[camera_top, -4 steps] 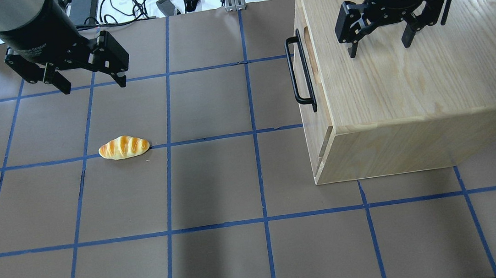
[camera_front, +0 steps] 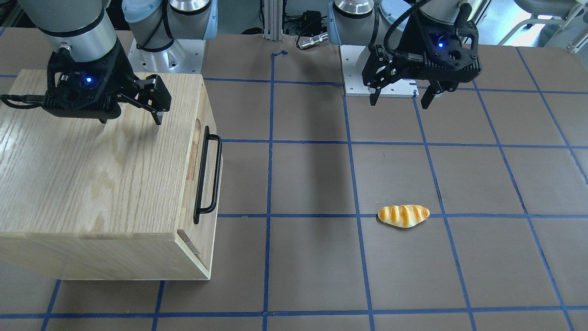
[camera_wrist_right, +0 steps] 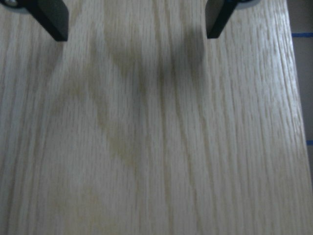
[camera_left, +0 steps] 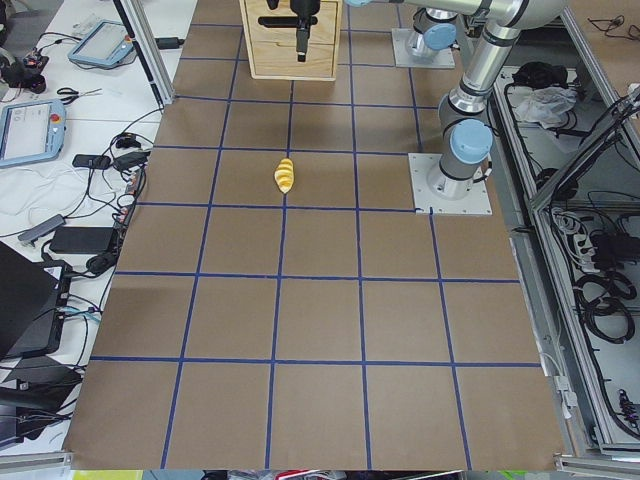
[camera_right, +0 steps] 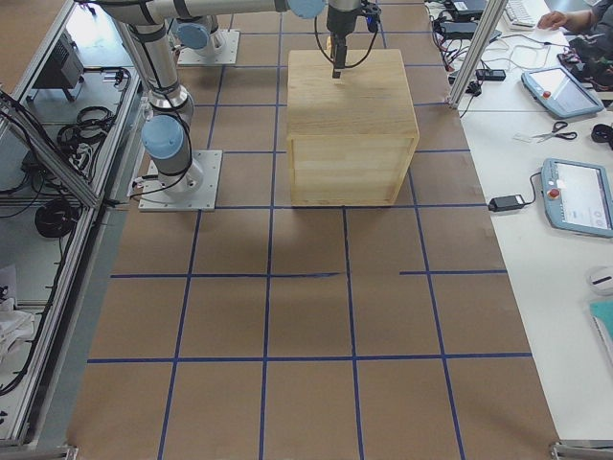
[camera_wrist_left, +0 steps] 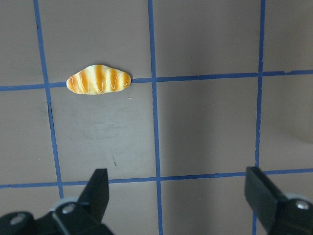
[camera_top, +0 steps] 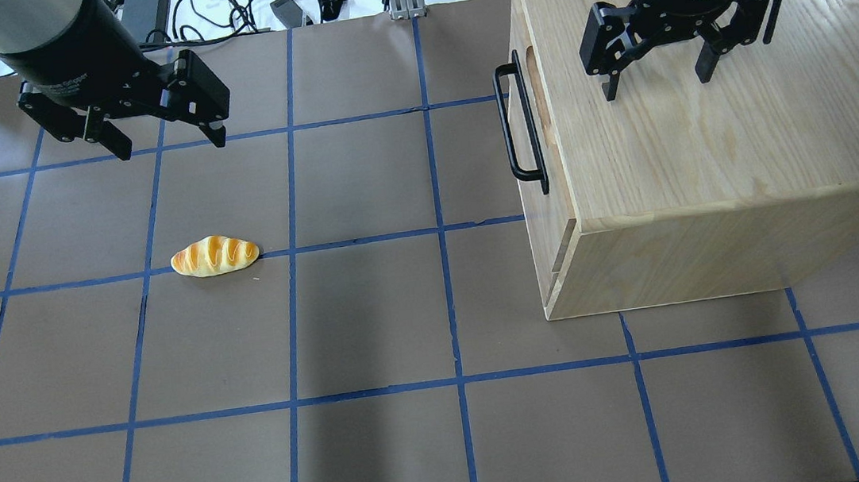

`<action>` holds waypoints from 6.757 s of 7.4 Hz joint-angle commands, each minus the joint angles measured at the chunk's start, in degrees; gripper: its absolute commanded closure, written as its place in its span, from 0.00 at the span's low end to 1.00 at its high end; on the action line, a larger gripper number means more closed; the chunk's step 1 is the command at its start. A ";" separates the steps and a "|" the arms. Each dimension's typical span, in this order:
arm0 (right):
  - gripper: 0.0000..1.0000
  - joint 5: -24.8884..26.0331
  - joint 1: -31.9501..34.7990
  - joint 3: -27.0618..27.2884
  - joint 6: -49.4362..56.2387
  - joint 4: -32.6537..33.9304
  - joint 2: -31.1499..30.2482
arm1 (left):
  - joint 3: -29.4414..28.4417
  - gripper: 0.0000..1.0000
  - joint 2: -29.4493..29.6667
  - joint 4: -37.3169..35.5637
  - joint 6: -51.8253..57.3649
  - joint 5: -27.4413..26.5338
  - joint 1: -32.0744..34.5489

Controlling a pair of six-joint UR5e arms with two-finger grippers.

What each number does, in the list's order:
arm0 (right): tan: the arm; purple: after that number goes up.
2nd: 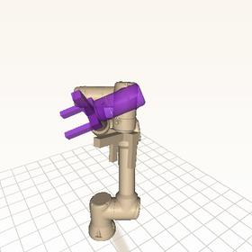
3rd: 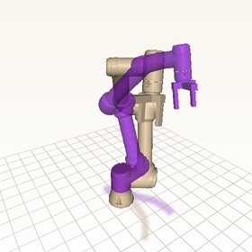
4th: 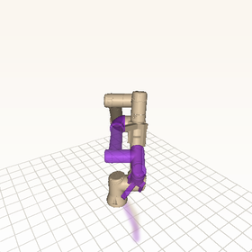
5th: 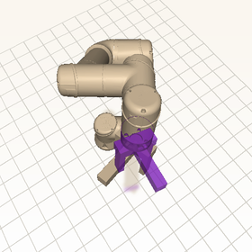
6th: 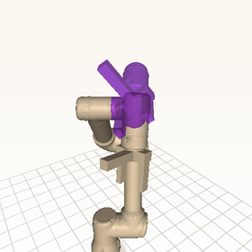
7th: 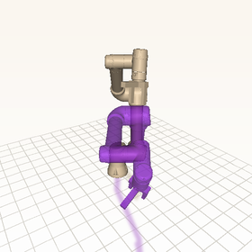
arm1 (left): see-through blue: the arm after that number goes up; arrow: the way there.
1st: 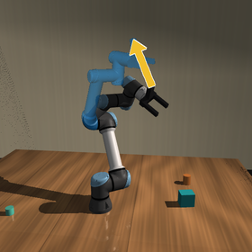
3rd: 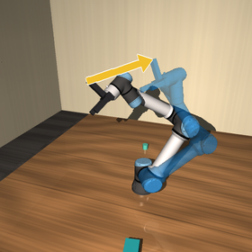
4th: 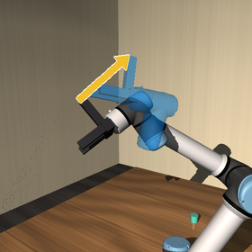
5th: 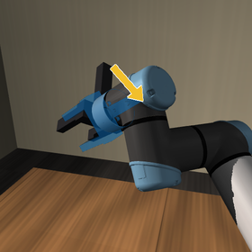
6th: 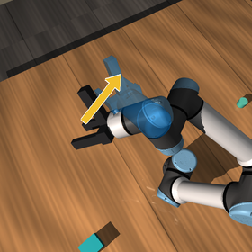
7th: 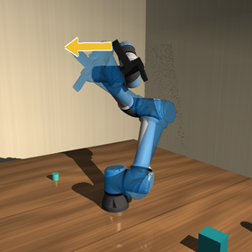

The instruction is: Open upper drawer

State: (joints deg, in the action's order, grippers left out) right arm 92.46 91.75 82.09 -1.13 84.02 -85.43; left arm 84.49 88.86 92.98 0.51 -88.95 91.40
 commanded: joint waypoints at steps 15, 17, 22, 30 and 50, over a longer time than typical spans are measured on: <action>0.00 0.00 0.01 0.00 0.07 0.00 0.00 | -0.02 0.00 1.23 0.01 -0.60 -0.17 -0.17; 0.00 0.00 0.01 0.00 0.07 0.00 0.00 | -0.02 0.00 1.31 0.01 -0.60 -0.26 -0.17; 0.00 0.00 0.01 0.00 -0.01 0.00 0.00 | 0.50 0.00 3.93 -5.82 -7.48 9.61 0.35; 0.00 0.00 0.01 0.00 -0.01 0.00 0.00 | 0.50 0.00 18.88 -27.48 -22.92 19.34 15.73; 0.00 0.00 0.01 0.00 -0.01 0.00 0.00 | 1.38 0.00 21.96 -30.57 -25.21 24.97 16.79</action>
State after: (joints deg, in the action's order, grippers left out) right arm 92.46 91.76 82.09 -1.13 84.02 -85.43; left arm 85.79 110.18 62.87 -24.85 -63.98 108.29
